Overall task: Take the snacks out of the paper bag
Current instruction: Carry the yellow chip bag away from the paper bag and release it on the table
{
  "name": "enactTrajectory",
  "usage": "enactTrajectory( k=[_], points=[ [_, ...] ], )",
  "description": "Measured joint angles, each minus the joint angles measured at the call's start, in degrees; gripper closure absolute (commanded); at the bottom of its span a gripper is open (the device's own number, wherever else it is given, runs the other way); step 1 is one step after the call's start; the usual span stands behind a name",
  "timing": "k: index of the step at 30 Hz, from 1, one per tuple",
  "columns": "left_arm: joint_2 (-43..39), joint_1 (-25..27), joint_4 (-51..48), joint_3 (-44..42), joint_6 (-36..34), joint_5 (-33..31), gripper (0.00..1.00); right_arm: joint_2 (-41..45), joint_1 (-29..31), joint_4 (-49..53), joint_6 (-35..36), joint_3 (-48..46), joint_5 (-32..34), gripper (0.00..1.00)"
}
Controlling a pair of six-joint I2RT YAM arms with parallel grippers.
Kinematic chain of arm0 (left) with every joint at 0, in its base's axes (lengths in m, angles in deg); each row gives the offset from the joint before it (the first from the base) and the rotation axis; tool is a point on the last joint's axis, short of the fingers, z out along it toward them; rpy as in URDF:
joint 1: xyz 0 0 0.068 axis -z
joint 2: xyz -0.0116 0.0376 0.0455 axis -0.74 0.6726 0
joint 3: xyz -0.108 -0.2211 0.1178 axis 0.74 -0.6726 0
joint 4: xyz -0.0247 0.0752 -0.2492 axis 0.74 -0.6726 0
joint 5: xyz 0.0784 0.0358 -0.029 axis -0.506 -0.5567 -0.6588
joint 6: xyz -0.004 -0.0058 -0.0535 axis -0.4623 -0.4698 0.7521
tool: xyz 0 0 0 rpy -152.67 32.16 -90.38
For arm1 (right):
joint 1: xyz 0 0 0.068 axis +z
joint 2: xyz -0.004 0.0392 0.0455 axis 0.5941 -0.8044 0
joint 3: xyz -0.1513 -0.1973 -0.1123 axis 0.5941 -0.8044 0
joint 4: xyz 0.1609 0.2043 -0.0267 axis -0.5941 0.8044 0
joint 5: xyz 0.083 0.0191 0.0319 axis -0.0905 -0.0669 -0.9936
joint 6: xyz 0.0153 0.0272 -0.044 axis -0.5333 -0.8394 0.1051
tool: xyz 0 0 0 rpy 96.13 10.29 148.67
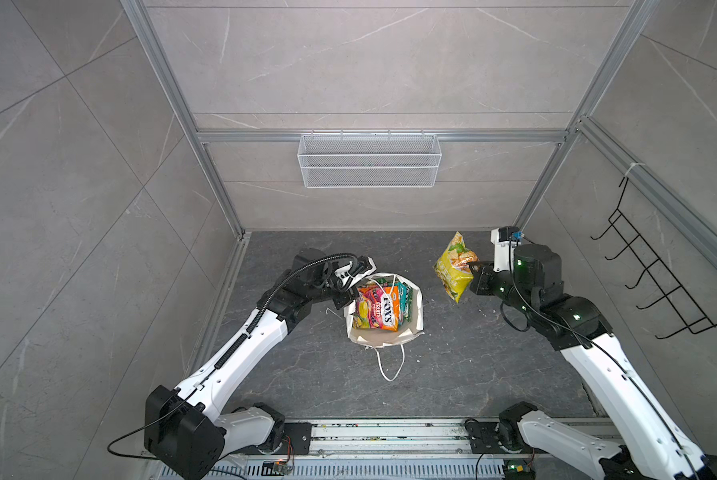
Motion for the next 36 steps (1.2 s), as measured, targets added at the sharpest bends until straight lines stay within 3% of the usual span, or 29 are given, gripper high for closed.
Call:
enactTrajectory(
  k=[7, 13, 25, 32, 36],
  points=[
    [-2.1, 0.6, 0.5, -3.3, -0.7, 3.4, 1.00, -4.2, -11.2, -14.2, -8.5, -15.3, -14.4, 1.00],
    [-3.8, 1.7, 1.8, -5.7, -0.7, 4.4, 1.00, -10.3, -16.7, -29.9, -14.3, -24.3, -21.1, 1.00],
    [-4.3, 2.4, 5.6, -8.9, -0.2, 5.3, 1.00, -26.4, -20.4, -56.5, -24.8, -29.5, -22.5, 0.97],
    [-4.7, 2.7, 7.3, -10.0, 0.0, 5.2, 1.00, -35.1, -20.6, -63.6, -26.9, -29.3, -21.7, 0.93],
    [-4.7, 2.7, 7.6, -10.0, 0.0, 5.2, 1.00, -38.8, -20.6, -64.3, -26.8, -27.4, -21.3, 0.78]
  ],
)
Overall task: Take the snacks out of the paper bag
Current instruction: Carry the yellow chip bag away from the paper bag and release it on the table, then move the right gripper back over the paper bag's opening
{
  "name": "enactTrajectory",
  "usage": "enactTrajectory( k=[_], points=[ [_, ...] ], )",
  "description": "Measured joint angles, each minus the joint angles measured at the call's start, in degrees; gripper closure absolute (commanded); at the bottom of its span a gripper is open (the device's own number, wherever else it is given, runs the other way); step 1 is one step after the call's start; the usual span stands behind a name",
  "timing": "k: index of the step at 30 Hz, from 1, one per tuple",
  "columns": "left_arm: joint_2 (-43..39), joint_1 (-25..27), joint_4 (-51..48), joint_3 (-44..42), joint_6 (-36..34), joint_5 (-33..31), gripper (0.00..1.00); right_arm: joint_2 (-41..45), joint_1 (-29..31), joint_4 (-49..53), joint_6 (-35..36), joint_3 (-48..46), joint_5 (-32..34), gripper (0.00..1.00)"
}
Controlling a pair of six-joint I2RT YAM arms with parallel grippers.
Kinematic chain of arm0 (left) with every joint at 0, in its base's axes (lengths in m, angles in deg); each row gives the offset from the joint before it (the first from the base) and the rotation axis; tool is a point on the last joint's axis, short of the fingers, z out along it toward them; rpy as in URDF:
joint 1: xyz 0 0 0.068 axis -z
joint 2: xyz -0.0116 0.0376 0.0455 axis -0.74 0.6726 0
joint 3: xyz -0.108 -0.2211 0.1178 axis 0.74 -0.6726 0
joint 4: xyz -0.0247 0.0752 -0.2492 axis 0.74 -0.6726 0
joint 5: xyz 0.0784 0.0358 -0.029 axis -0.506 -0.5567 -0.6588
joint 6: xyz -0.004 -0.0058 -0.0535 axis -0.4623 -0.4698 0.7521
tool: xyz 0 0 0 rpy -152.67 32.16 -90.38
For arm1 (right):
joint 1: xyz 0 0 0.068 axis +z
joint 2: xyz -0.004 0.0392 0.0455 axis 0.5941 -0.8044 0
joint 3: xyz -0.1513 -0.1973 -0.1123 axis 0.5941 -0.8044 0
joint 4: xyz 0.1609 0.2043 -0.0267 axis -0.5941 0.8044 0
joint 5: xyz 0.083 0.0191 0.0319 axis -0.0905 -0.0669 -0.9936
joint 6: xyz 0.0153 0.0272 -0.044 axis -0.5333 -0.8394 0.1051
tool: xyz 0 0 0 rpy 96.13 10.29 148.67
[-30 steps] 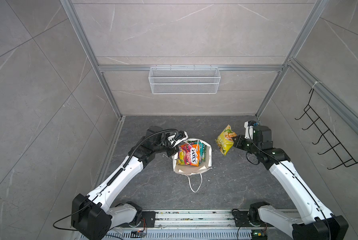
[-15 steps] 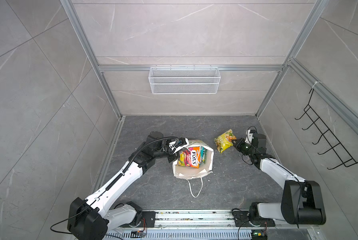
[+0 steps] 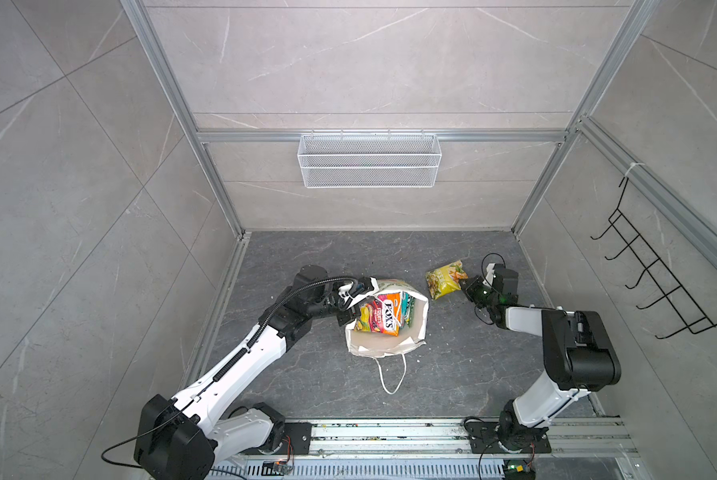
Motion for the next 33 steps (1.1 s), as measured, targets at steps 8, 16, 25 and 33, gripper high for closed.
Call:
enactTrajectory(
  k=[8, 16, 25, 33],
  points=[
    [0.5, 0.0, 0.2, 0.0, 0.3, 0.0, 1.00, 1.2, 0.0, 8.1, -0.5, 1.4, 3.2, 0.41],
    [0.7, 0.0, 1.1, 0.0, 0.3, -0.6, 1.00, 18.9, -0.2, 22.8, 5.7, 4.6, 9.2, 0.61],
    [2.1, 0.0, 2.3, 0.0, 0.4, -0.7, 1.00, -2.8, 2.4, 33.5, 19.9, 29.4, -9.9, 0.80],
    [3.0, 0.0, 2.8, 0.4, 0.4, -0.6, 1.00, -15.5, 3.2, 36.1, 21.9, 31.5, -19.3, 0.79]
  ],
)
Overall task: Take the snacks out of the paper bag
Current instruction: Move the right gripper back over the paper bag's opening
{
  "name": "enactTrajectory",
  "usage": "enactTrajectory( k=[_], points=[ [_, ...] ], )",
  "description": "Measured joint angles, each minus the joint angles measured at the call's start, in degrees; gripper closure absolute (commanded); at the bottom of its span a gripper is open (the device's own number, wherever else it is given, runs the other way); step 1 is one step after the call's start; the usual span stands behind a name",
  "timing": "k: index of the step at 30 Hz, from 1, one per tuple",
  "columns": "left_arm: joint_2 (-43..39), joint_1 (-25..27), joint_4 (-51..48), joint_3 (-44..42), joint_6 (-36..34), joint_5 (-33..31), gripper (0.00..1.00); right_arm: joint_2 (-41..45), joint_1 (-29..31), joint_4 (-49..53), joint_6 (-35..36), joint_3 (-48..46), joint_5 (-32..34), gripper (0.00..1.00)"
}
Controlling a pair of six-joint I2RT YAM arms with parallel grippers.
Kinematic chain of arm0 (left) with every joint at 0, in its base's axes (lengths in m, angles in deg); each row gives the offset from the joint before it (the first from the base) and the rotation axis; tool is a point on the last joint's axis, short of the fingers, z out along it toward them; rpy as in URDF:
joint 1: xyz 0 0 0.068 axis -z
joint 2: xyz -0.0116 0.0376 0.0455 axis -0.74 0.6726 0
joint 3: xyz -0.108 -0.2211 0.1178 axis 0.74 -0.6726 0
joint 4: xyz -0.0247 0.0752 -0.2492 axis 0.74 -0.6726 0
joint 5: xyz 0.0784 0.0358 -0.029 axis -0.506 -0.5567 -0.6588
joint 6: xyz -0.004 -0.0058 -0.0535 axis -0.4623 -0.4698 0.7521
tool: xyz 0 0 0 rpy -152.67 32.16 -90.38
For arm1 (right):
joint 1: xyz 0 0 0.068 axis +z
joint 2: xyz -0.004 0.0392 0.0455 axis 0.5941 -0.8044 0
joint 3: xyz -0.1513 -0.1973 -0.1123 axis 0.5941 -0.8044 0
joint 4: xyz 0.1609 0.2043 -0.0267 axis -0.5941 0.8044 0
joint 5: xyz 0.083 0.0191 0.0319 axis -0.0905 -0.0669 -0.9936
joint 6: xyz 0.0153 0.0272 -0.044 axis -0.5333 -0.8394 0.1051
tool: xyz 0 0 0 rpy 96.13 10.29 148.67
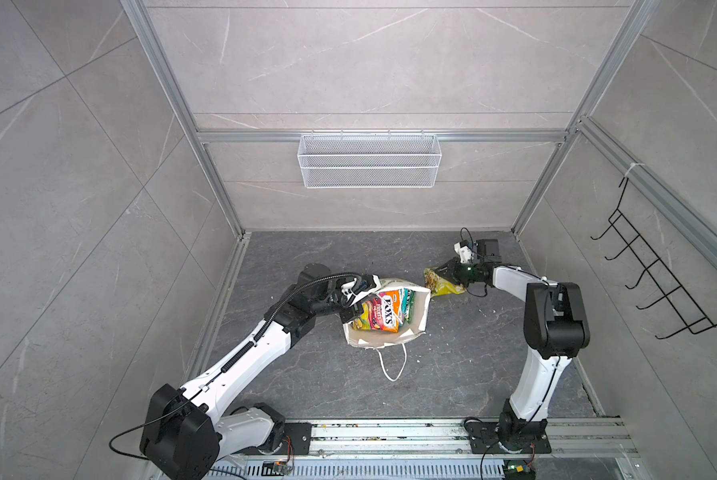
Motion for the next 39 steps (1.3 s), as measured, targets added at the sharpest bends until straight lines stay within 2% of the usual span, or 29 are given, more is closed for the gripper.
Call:
enactTrajectory(
  k=[15, 24, 29, 34, 37, 39],
  points=[
    [0.3, 0.0, -0.4, 0.7, 0.6, 0.0, 1.00, -4.1, -0.3, -5.9, -2.3, -1.0, -1.4, 0.78],
    [0.3, 0.0, -0.5, 0.7, 0.6, 0.0, 1.00, -2.4, -0.3, -4.9, -3.1, -1.3, -1.3, 0.69],
    [0.1, 0.0, -0.9, 0.7, 0.6, 0.0, 1.00, 5.5, -0.1, 1.1, -2.7, -0.9, 0.3, 0.64],
    [-0.1, 0.1, -1.5, 0.7, 0.5, -0.2, 1.00, 19.1, 2.4, 6.6, -0.3, -0.5, 3.7, 0.63],
    [-0.2, 0.1, -1.7, 0.9, 0.3, -0.5, 1.00, 29.2, 7.7, 8.1, 2.6, -1.6, 6.4, 0.63],
    [-0.3, 0.1, -2.0, 1.1, 0.3, -0.7, 1.00, 36.6, 13.8, 8.7, 4.9, -3.2, 8.2, 0.63]
  ],
)
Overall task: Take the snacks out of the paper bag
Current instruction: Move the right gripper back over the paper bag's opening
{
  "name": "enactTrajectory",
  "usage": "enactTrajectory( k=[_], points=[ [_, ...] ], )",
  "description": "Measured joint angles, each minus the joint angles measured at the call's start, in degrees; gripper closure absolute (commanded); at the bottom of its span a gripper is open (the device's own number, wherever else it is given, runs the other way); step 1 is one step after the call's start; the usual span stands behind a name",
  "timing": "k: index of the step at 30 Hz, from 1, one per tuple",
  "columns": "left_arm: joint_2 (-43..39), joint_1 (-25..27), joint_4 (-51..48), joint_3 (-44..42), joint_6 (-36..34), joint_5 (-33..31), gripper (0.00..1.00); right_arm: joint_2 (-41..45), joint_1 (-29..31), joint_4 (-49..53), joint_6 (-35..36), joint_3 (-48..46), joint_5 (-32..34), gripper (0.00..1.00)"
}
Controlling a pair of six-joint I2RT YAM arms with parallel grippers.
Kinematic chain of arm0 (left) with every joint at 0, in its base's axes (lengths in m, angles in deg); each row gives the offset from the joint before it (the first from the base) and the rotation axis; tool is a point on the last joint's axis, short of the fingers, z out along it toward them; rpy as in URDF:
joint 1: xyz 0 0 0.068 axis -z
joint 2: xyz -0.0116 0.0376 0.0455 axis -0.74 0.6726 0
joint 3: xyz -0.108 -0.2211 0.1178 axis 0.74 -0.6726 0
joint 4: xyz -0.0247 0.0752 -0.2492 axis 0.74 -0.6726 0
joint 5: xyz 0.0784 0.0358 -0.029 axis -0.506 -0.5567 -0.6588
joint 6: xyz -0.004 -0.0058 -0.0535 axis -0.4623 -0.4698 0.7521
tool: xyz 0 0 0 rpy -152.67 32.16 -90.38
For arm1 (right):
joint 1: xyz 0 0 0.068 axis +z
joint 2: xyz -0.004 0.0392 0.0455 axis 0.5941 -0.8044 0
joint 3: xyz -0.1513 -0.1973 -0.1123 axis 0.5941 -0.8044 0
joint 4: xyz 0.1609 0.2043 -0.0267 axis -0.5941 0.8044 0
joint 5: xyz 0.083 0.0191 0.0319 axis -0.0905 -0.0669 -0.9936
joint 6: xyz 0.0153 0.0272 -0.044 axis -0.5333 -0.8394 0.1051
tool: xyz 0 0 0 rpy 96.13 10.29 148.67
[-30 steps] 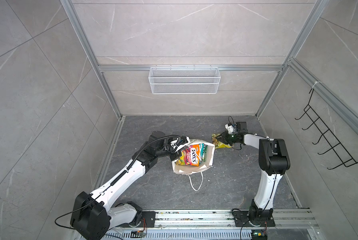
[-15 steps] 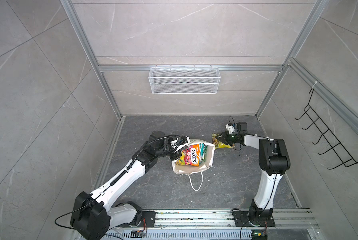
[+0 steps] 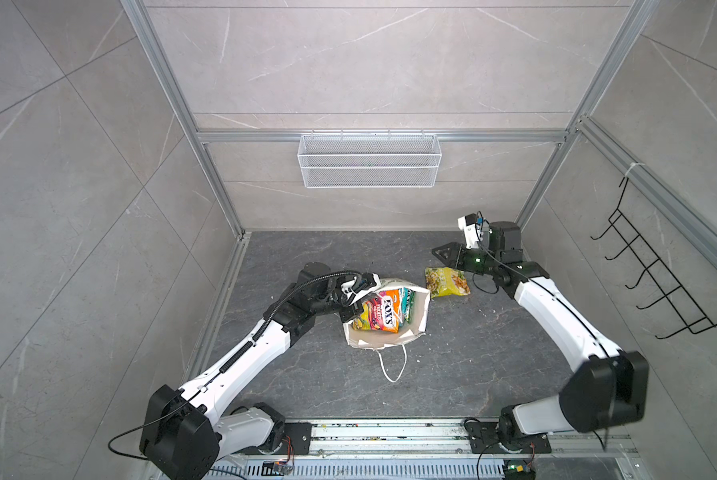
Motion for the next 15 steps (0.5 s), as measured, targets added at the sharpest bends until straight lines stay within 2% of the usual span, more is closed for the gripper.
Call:
enactTrajectory(
  k=[3, 6, 10, 15],
  points=[
    [-0.1, 0.0, -0.4, 0.2, 0.0, -0.1, 1.00, 9.6, 8.5, 0.0, 2.2, -4.0, 1.7, 0.68],
    [-0.3, 0.0, -1.0, 0.2, -0.2, -0.2, 1.00, 16.4, 13.1, 0.1, 3.7, -8.6, 3.7, 0.76],
    [-0.9, 0.0, -0.9, 0.2, -0.2, -0.9, 1.00, 19.7, 20.2, 1.0, 5.2, -11.7, 9.0, 0.77],
    [-1.0, 0.0, -0.9, 0.6, -0.2, -1.9, 1.00, 20.9, 30.6, 1.4, 6.8, -14.2, 19.5, 0.81]
  ],
)
